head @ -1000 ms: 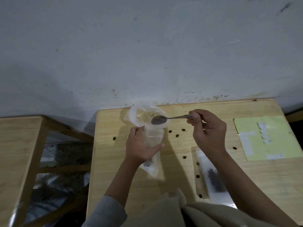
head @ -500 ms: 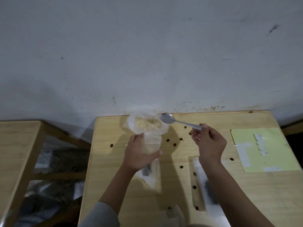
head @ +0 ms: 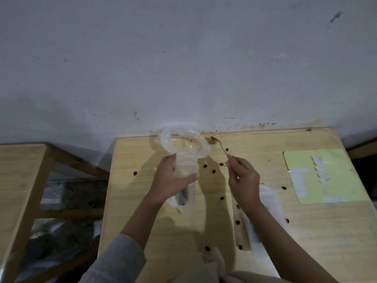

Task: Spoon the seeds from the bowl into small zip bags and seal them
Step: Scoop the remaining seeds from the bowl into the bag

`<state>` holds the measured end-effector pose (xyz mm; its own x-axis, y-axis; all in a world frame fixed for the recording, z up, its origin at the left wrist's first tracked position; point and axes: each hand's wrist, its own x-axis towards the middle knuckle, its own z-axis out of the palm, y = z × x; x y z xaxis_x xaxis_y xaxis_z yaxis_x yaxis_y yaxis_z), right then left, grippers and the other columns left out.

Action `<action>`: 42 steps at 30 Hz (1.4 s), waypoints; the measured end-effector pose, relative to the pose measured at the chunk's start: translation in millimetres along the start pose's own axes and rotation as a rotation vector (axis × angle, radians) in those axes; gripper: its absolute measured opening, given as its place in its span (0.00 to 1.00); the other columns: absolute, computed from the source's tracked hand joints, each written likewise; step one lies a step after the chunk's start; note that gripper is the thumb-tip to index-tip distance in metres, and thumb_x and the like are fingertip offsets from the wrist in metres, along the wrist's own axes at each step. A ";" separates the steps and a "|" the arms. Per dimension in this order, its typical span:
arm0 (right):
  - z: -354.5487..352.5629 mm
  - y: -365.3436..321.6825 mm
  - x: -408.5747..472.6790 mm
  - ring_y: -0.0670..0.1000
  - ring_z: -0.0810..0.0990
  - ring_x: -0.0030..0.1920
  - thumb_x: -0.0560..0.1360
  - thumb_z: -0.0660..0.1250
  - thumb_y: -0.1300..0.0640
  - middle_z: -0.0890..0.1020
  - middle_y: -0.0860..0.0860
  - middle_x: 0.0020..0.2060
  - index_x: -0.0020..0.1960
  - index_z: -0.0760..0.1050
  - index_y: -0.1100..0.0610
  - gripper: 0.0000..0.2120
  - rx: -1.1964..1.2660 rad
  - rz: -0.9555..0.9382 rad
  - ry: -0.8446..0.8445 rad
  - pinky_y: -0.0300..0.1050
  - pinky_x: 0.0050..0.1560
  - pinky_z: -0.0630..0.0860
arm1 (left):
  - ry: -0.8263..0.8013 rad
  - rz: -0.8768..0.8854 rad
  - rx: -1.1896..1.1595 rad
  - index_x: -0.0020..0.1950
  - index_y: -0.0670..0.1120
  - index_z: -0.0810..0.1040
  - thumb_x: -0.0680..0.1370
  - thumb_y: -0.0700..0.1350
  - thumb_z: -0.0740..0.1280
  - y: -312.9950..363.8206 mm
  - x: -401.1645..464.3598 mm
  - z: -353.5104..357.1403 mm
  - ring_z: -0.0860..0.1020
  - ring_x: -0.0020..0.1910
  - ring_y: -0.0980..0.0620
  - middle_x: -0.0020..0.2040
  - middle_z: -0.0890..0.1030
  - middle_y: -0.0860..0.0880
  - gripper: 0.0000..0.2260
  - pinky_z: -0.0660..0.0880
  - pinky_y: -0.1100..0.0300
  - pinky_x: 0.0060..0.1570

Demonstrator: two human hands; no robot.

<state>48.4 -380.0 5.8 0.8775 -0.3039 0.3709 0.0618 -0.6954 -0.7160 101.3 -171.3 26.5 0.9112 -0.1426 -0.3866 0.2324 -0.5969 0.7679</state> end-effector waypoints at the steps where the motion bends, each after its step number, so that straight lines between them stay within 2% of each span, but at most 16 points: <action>1: 2.3 5.2 -3.3 0.46 0.79 0.46 0.73 0.67 0.68 0.83 0.56 0.47 0.56 0.80 0.63 0.13 -0.057 -0.050 -0.050 0.30 0.47 0.74 | 0.001 0.006 -0.008 0.69 0.51 0.68 0.61 0.63 0.76 1.8 0.2 0.7 0.73 0.59 0.53 0.63 0.70 0.55 0.40 0.75 0.50 0.59; 3: 6.7 12.6 -11.1 0.53 0.80 0.48 0.73 0.67 0.66 0.82 0.56 0.49 0.57 0.80 0.61 0.13 -0.178 -0.080 -0.132 0.40 0.40 0.79 | 0.000 0.016 -0.025 0.64 0.54 0.70 0.63 0.60 0.77 4.9 0.7 2.5 0.73 0.58 0.53 0.61 0.71 0.55 0.33 0.75 0.50 0.59; 6: 11.9 20.0 -21.4 0.56 0.78 0.43 0.71 0.68 0.69 0.79 0.56 0.43 0.58 0.79 0.61 0.16 -0.262 -0.023 -0.231 0.46 0.32 0.77 | 0.000 0.028 -0.031 0.60 0.60 0.68 0.64 0.58 0.77 8.6 1.5 5.1 0.73 0.58 0.53 0.59 0.71 0.55 0.29 0.74 0.50 0.59; 9: 14.6 22.3 -26.8 0.58 0.76 0.41 0.71 0.65 0.69 0.77 0.58 0.40 0.59 0.78 0.63 0.16 -0.265 0.060 -0.353 0.45 0.37 0.73 | -0.007 0.021 -0.016 0.66 0.54 0.70 0.63 0.61 0.77 9.5 0.8 7.0 0.72 0.58 0.52 0.61 0.70 0.54 0.35 0.74 0.49 0.60; 15: 20.2 22.2 -26.1 0.55 0.72 0.46 0.75 0.63 0.65 0.74 0.59 0.48 0.67 0.71 0.62 0.20 -0.259 0.221 -0.503 0.43 0.46 0.71 | -0.009 0.003 0.044 0.73 0.52 0.63 0.60 0.66 0.75 8.2 -7.0 8.1 0.70 0.63 0.51 0.66 0.66 0.52 0.45 0.72 0.48 0.63; 20: 19.8 20.2 -19.2 0.56 0.73 0.45 0.74 0.62 0.67 0.73 0.58 0.47 0.62 0.75 0.64 0.16 -0.298 0.244 -0.542 0.45 0.45 0.73 | 0.061 -0.022 0.060 0.74 0.51 0.61 0.61 0.64 0.76 11.8 -17.5 11.4 0.68 0.65 0.49 0.66 0.61 0.52 0.47 0.70 0.49 0.66; 23: 11.0 2.8 -11.7 0.54 0.76 0.44 0.74 0.66 0.65 0.76 0.57 0.45 0.56 0.79 0.62 0.12 -0.114 0.300 -0.356 0.39 0.44 0.70 | 0.110 0.002 0.050 0.72 0.53 0.62 0.60 0.64 0.76 16.5 -25.1 13.1 0.69 0.64 0.49 0.62 0.62 0.53 0.45 0.71 0.49 0.64; 25: -1.5 -20.2 -2.2 0.47 0.79 0.43 0.75 0.68 0.60 0.81 0.52 0.44 0.50 0.82 0.58 0.06 0.129 0.414 -0.204 0.35 0.44 0.72 | 0.154 0.039 0.024 0.70 0.56 0.64 0.59 0.64 0.75 20.4 -31.3 13.0 0.69 0.62 0.49 0.58 0.63 0.53 0.43 0.71 0.50 0.63; 27: -16.6 -43.7 7.2 0.42 0.81 0.41 0.75 0.69 0.58 0.83 0.49 0.41 0.46 0.82 0.57 0.04 0.442 0.535 -0.227 0.33 0.43 0.74 | 0.179 0.055 0.000 0.70 0.56 0.63 0.58 0.66 0.73 25.6 -38.5 12.7 0.68 0.62 0.49 0.57 0.64 0.53 0.44 0.72 0.49 0.62; 29: -29.1 -60.2 12.1 0.44 0.81 0.40 0.74 0.69 0.60 0.84 0.51 0.38 0.44 0.82 0.59 0.03 0.640 0.534 -0.355 0.33 0.41 0.75 | 0.180 0.053 -0.012 0.71 0.54 0.63 0.56 0.67 0.73 31.7 -45.3 12.4 0.67 0.63 0.48 0.57 0.64 0.52 0.47 0.72 0.49 0.62; 31: -34.2 -69.0 11.3 0.48 0.81 0.38 0.72 0.71 0.63 0.83 0.53 0.36 0.44 0.81 0.61 0.02 0.715 0.504 -0.445 0.37 0.42 0.77 | 0.150 0.055 -0.010 0.73 0.52 0.60 0.55 0.67 0.74 37.6 -51.9 11.0 0.65 0.65 0.48 0.58 0.63 0.51 0.51 0.70 0.49 0.64; 34: -34.7 -75.5 6.5 0.50 0.79 0.36 0.69 0.74 0.64 0.81 0.53 0.33 0.42 0.81 0.63 0.03 0.718 0.517 -0.391 0.44 0.41 0.78 | 0.081 0.059 0.005 0.76 0.50 0.55 0.56 0.61 0.80 42.3 -62.8 5.9 0.61 0.67 0.49 0.61 0.60 0.51 0.55 0.67 0.53 0.66; 36: -37.4 -81.1 3.3 0.52 0.78 0.35 0.70 0.73 0.65 0.81 0.56 0.33 0.39 0.81 0.62 0.02 0.747 0.551 -0.296 0.45 0.39 0.78 | 0.084 0.077 -0.040 0.74 0.50 0.59 0.63 0.57 0.78 43.9 -72.6 -1.3 0.64 0.63 0.52 0.61 0.63 0.50 0.46 0.68 0.59 0.61; 39: -46.7 -91.1 -0.6 0.49 0.80 0.34 0.71 0.71 0.66 0.83 0.53 0.32 0.37 0.80 0.59 0.05 0.809 0.566 -0.177 0.39 0.34 0.77 | 0.172 0.158 -0.214 0.60 0.46 0.75 0.75 0.51 0.69 47.3 -86.3 -14.1 0.75 0.52 0.54 0.54 0.76 0.50 0.16 0.70 0.74 0.43; 40: -50.9 -94.3 -1.8 0.48 0.80 0.34 0.71 0.71 0.66 0.83 0.51 0.32 0.37 0.80 0.59 0.06 0.816 0.552 -0.164 0.39 0.34 0.77 | 0.206 0.186 -0.269 0.56 0.45 0.77 0.77 0.49 0.67 47.6 -89.1 -17.8 0.76 0.48 0.54 0.51 0.79 0.51 0.12 0.71 0.74 0.41; 42: -59.2 -99.6 -4.0 0.49 0.82 0.34 0.71 0.70 0.67 0.84 0.50 0.33 0.37 0.80 0.58 0.07 0.812 0.508 -0.159 0.41 0.34 0.78 | 0.253 0.223 -0.362 0.52 0.45 0.80 0.78 0.47 0.66 49.4 -92.6 -23.4 0.78 0.44 0.54 0.47 0.81 0.50 0.07 0.74 0.68 0.43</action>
<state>10.6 -348.1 110.7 0.9406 -0.3107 -0.1371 -0.0855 0.1740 -0.9810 36.3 -169.1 112.2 0.9958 -0.0126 -0.0909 0.0847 -0.2544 0.9634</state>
